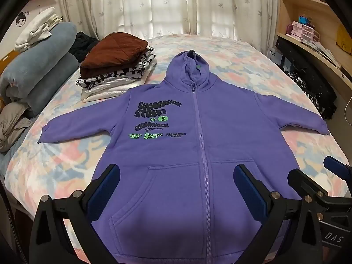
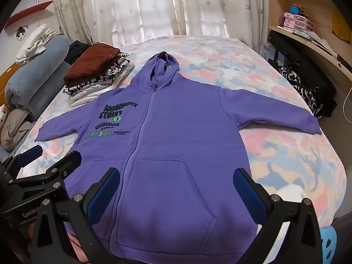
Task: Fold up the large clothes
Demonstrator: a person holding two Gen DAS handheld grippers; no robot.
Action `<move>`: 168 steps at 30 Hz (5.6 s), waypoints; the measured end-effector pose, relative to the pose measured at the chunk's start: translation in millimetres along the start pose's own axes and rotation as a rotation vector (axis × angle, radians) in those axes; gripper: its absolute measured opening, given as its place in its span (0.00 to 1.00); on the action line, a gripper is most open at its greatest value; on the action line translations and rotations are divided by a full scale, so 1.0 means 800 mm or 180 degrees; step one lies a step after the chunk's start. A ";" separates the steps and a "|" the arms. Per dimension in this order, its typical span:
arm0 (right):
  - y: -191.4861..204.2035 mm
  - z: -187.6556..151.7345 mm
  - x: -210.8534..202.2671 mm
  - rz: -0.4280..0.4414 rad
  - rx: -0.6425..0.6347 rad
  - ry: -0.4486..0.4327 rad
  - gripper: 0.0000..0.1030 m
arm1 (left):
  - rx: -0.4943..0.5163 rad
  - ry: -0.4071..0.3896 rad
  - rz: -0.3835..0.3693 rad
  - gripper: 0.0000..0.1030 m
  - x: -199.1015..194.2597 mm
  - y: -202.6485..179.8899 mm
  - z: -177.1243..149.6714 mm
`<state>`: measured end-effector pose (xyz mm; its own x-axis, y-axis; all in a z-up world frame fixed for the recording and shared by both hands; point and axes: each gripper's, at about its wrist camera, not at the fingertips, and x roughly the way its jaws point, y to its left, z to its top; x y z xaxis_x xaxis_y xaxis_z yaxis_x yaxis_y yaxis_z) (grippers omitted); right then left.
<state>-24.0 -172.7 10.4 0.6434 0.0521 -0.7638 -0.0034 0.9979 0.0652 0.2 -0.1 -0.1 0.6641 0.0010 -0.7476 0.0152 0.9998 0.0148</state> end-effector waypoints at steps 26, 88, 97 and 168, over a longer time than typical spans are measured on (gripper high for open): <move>0.005 -0.006 -0.020 0.0052 0.0028 -0.0015 1.00 | -0.0012 -0.0086 -0.0014 0.98 -0.015 0.008 -0.008; -0.023 0.026 0.011 0.0187 -0.0052 -0.0087 1.00 | -0.0192 0.0141 -0.0192 0.99 0.029 -0.004 0.038; -0.072 0.085 -0.016 -0.0101 -0.0127 -0.0435 1.00 | -0.0023 -0.0249 -0.0273 0.99 0.014 -0.027 0.109; -0.202 0.249 0.101 -0.0179 0.0427 -0.0965 0.12 | 0.0049 -0.0078 -0.0232 0.99 0.220 -0.104 0.200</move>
<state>181.4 -338.0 66.1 0.8382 -0.0371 -0.5441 0.1265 0.9837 0.1277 235.6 -86.8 -27.1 0.6790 -0.0727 -0.7305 0.0756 0.9967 -0.0289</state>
